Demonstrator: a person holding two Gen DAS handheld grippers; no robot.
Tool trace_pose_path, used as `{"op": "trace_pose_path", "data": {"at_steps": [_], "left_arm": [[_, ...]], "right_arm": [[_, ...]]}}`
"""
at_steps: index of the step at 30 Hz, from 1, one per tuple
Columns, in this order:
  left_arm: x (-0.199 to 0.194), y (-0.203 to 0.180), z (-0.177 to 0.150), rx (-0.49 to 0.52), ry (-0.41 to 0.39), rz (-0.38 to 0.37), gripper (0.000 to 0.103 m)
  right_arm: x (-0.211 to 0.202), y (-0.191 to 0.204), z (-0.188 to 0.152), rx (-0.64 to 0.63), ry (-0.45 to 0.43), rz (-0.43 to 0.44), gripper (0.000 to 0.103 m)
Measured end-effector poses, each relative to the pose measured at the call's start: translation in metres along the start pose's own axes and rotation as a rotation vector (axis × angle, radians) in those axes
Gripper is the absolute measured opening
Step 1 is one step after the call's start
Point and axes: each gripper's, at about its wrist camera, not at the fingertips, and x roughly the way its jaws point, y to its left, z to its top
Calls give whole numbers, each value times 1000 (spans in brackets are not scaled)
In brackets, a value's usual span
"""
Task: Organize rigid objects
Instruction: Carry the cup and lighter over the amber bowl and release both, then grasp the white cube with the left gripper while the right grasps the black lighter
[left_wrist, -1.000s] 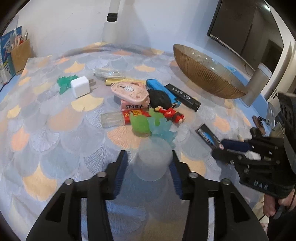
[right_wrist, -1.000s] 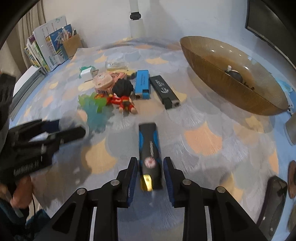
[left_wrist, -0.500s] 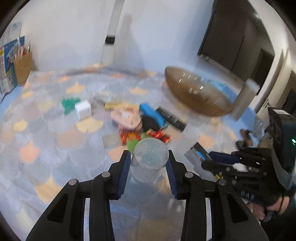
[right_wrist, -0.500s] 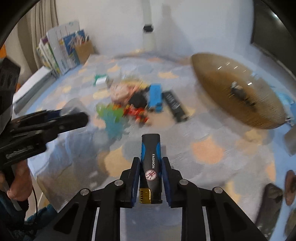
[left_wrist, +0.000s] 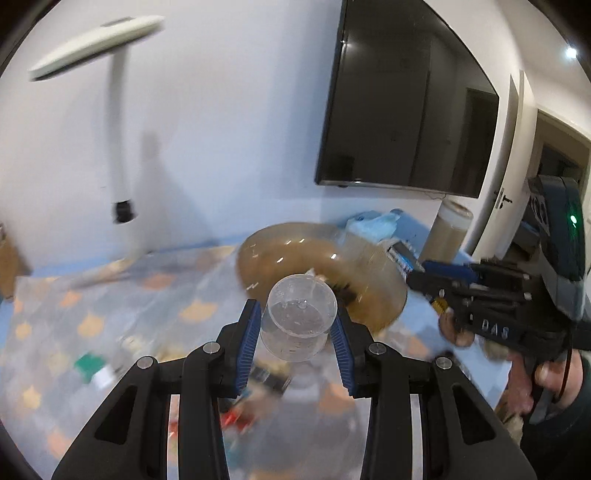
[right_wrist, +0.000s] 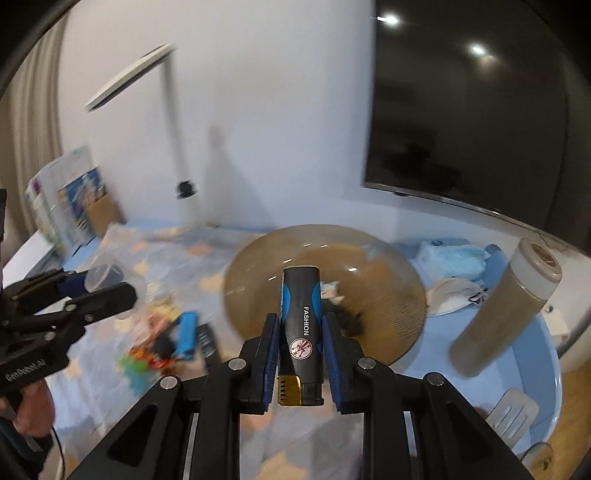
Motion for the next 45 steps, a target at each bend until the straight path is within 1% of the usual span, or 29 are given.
{"op": "trace_pose_path", "data": {"at_steps": [3, 7, 9, 12, 14, 15, 16, 17, 18, 19, 20, 22, 26, 31, 35, 36, 37, 38, 42, 45], "left_arm": [[46, -7, 10, -44, 50, -35, 35], [94, -17, 6, -59, 127, -60, 35], [109, -20, 3, -59, 149, -62, 35], [123, -21, -2, -66, 178, -60, 35], [131, -21, -6, -76, 195, -38, 36], [132, -20, -7, -86, 194, -29, 36], [131, -19, -8, -98, 188, -22, 45], [128, -16, -7, -110, 181, -16, 52], [123, -12, -6, -120, 173, -10, 67], [112, -7, -5, -127, 146, -9, 75], [101, -2, -4, -128, 121, -2, 76], [71, 12, -3, -133, 68, 37, 76], [15, 45, -8, -195, -7, 80, 76], [-48, 86, -27, -277, -63, 176, 76], [-87, 112, -58, -305, -107, 291, 76], [-90, 116, -67, -309, -101, 313, 76], [-90, 121, -76, -318, -85, 328, 76], [-89, 128, -86, -327, -61, 337, 76], [-76, 144, -118, -338, -1, 388, 76], [-63, 153, -138, -342, 44, 397, 76]], "right_arm": [[22, -16, 3, 24, 57, -1, 23], [56, -24, -4, 13, 157, 5, 23], [68, -25, -7, -7, 195, 4, 23], [79, -25, -12, -9, 228, 10, 23], [84, -28, -13, 0, 244, 23, 23], [85, -31, -13, 9, 246, 28, 24], [85, -34, -13, 19, 249, 31, 31], [84, -37, -12, 35, 251, 30, 46], [79, -42, -11, 62, 240, 23, 52], [72, -46, -9, 83, 218, 17, 56], [64, -49, -7, 97, 199, 20, 56], [47, -48, -4, 102, 172, 29, 56], [18, -30, -1, 79, 117, 37, 59], [2, 18, -2, 31, 86, 115, 60], [1, 60, -16, -6, 77, 183, 61], [5, 69, -22, -6, 82, 204, 62], [11, 77, -29, -7, 92, 221, 66], [20, 87, -39, -9, 110, 236, 68], [50, 108, -68, -22, 156, 256, 68], [65, 113, -85, 11, 160, 273, 68]]}}
